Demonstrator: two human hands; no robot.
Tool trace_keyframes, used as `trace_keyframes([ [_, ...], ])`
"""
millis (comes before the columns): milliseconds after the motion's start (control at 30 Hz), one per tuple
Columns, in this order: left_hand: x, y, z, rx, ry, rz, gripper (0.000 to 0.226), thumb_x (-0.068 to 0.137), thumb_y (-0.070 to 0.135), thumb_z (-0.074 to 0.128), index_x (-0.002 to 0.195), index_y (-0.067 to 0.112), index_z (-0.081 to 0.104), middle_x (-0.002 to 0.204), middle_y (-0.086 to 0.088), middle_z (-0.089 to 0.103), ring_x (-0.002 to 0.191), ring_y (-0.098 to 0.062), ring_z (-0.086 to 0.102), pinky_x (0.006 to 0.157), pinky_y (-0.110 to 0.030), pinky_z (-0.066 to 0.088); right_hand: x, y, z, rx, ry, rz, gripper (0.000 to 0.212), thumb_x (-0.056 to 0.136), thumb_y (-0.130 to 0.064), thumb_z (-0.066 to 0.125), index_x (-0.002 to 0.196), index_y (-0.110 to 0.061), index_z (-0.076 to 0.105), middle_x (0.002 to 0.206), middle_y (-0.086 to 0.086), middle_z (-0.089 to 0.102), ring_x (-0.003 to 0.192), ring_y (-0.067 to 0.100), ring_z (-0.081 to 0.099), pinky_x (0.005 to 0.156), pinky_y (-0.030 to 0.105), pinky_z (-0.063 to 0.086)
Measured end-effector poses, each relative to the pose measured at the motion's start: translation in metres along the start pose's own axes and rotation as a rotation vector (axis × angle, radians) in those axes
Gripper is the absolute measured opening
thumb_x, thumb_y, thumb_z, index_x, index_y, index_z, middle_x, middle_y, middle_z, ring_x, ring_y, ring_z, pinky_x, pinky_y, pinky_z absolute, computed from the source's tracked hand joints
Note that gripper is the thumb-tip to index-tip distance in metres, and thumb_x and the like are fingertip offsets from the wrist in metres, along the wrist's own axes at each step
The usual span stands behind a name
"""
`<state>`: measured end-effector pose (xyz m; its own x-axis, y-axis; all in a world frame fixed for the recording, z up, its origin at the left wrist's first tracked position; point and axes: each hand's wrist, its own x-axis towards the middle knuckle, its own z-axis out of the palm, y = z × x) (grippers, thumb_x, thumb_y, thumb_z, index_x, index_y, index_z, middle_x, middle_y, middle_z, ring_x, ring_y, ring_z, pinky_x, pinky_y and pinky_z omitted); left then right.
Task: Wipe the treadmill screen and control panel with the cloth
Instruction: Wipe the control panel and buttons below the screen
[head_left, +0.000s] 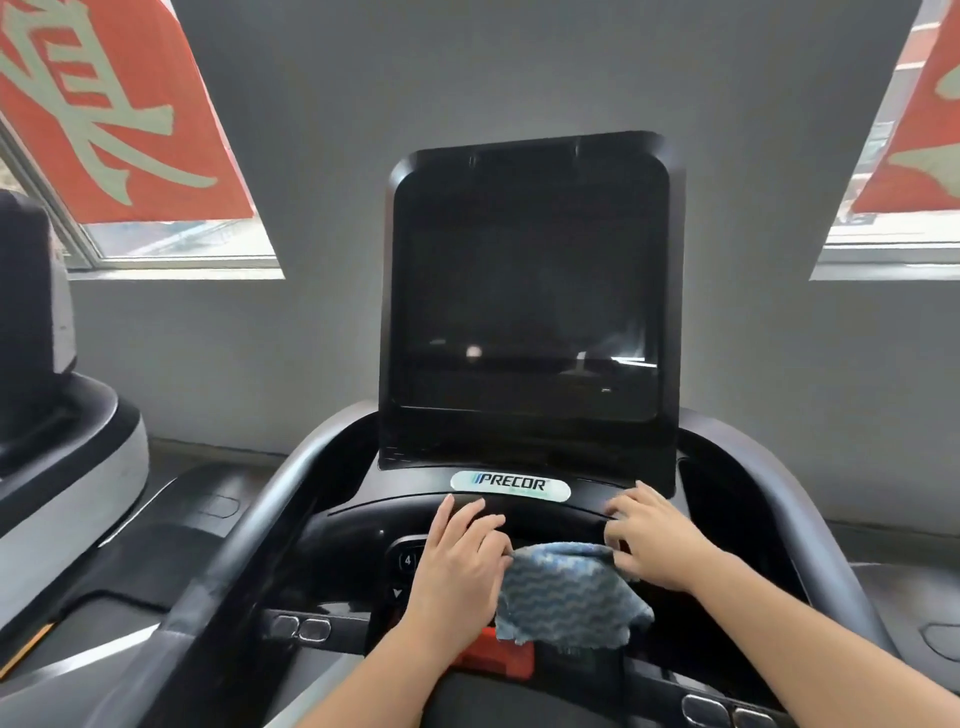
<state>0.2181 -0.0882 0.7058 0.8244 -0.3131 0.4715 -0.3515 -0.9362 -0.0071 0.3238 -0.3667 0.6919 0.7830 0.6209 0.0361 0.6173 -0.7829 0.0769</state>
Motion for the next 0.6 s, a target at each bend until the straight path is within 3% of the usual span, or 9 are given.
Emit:
trace_keyframes([
  [67, -0.004, -0.003, -0.010, 0.010, 0.046, -0.003, 0.016, 0.091, 0.025, 0.050, 0.084, 0.028, 0.065, 0.106, 0.013, 0.068, 0.121, -0.018, 0.056, 0.117, -0.048, 0.026, -0.006, 0.000, -0.005, 0.034, 0.156, -0.021, 0.004, 0.063, -0.036, 0.066, 0.064, -0.032, 0.068, 0.087, -0.009, 0.068, 0.093, 0.020, 0.068, 0.105, 0.045, 0.037],
  [167, -0.007, -0.014, -0.030, 0.048, 0.125, 0.009, 0.017, 0.091, 0.023, 0.051, 0.083, 0.026, 0.065, 0.108, 0.010, 0.068, 0.121, -0.019, 0.056, 0.117, -0.049, 0.026, -0.015, -0.003, -0.030, 0.066, 0.328, 0.013, 0.021, 0.078, -0.036, 0.052, 0.070, -0.026, 0.069, 0.092, -0.007, 0.067, 0.099, 0.019, 0.066, 0.109, 0.046, 0.043],
  [300, 0.009, -0.043, -0.070, 0.064, 0.235, -0.002, 0.018, 0.093, 0.028, 0.051, 0.086, 0.021, 0.067, 0.117, 0.003, 0.067, 0.125, -0.022, 0.054, 0.117, -0.052, 0.026, -0.024, -0.014, -0.086, 0.103, 0.505, 0.056, 0.023, 0.085, -0.035, 0.056, 0.073, -0.022, 0.070, 0.100, -0.004, 0.068, 0.103, 0.019, 0.060, 0.110, 0.043, 0.040],
  [500, 0.021, -0.081, -0.146, 0.070, 0.355, 0.030, 0.030, 0.094, 0.036, 0.047, 0.082, 0.018, 0.067, 0.112, -0.002, 0.069, 0.121, -0.024, 0.057, 0.117, -0.052, 0.026, -0.044, -0.065, -0.168, 0.151, 0.581, 0.143, 0.038, 0.090, -0.046, 0.051, 0.067, -0.022, 0.071, 0.108, -0.005, 0.072, 0.116, 0.019, 0.054, 0.107, 0.042, 0.040],
  [600, 0.009, -0.095, -0.178, -0.015, 0.354, -0.044, 0.034, 0.092, 0.042, 0.049, 0.076, 0.018, 0.068, 0.110, 0.000, 0.070, 0.118, -0.023, 0.057, 0.116, -0.053, 0.027, -0.060, -0.103, -0.198, 0.255, 0.540, 0.216, 0.026, 0.091, -0.040, 0.066, 0.070, -0.025, 0.071, 0.115, -0.011, 0.067, 0.119, 0.012, 0.046, 0.104, 0.031, 0.033],
])
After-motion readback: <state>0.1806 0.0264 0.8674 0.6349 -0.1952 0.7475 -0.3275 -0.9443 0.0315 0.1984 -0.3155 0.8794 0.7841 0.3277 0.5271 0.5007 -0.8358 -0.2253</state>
